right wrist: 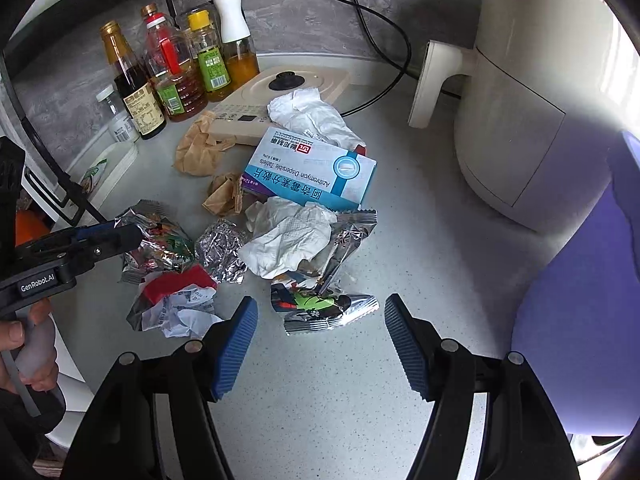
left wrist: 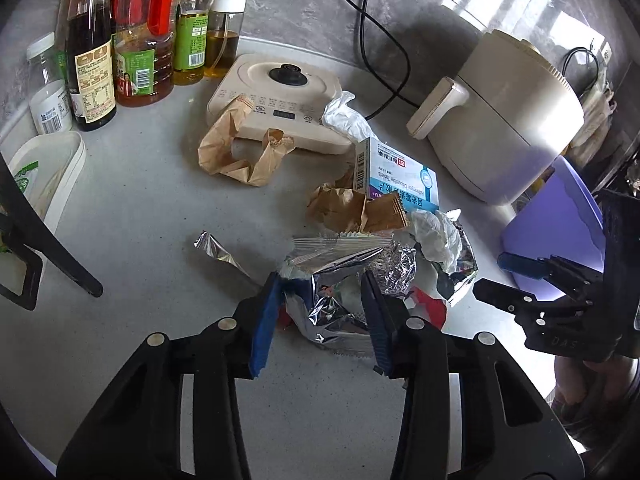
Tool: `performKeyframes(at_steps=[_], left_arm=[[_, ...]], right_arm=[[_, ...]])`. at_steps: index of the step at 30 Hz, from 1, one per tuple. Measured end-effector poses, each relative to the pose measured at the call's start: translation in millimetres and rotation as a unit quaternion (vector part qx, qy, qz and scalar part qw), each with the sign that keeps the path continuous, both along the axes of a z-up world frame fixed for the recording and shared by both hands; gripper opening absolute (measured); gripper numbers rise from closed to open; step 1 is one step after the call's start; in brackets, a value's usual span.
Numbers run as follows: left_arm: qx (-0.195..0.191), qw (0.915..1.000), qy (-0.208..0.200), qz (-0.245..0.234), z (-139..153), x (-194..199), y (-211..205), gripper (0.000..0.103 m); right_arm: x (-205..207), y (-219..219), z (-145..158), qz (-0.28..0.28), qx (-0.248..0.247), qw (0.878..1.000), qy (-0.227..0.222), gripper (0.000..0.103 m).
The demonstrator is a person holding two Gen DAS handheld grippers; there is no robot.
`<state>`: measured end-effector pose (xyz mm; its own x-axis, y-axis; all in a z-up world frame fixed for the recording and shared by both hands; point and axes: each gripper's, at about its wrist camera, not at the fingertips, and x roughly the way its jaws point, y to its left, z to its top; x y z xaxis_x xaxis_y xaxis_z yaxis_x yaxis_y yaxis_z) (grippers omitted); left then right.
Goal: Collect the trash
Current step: 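Close the right tool on the silver foil snack bag, then carry the foil bag over the lavender bucket and open the right tool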
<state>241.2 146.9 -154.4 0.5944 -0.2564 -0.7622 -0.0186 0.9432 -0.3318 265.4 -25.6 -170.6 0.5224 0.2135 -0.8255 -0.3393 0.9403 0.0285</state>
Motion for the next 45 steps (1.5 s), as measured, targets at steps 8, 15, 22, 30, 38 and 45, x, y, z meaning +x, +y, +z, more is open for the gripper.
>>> performKeyframes(at_steps=[8, 15, 22, 30, 38, 45], left_arm=[[-0.006, 0.9997, -0.023, 0.005, 9.9, 1.0, 7.4, 0.019], [-0.001, 0.9985, -0.045, 0.033, 32.2, -10.0, 15.0, 0.019], [0.014, 0.9934, -0.087, 0.073, 65.3, -26.4, -0.2, 0.019], [0.032, 0.9869, -0.112, 0.111, 96.5, -52.3, -26.9, 0.019], [0.055, 0.9792, -0.153, 0.121, 134.7, -66.1, -55.1, 0.019], [0.062, 0.9798, -0.168, 0.09, 147.7, -57.9, -100.9, 0.019]], right_arm=[[24.5, 18.5, -31.4, 0.021, -0.034, 0.999, 0.036, 0.055], [18.5, 17.0, -17.1, 0.048, -0.037, 0.998, 0.018, 0.011], [2.8, 0.4, 11.8, 0.079, -0.029, 0.996, -0.025, 0.004], [-13.6, -24.6, 69.1, 0.091, -0.013, 0.989, -0.115, 0.004], [-37.4, -59.0, 133.8, 0.087, 0.025, 0.978, -0.189, 0.005], [-52.5, -126.7, 167.9, 0.023, 0.04, 0.972, -0.228, 0.005]])
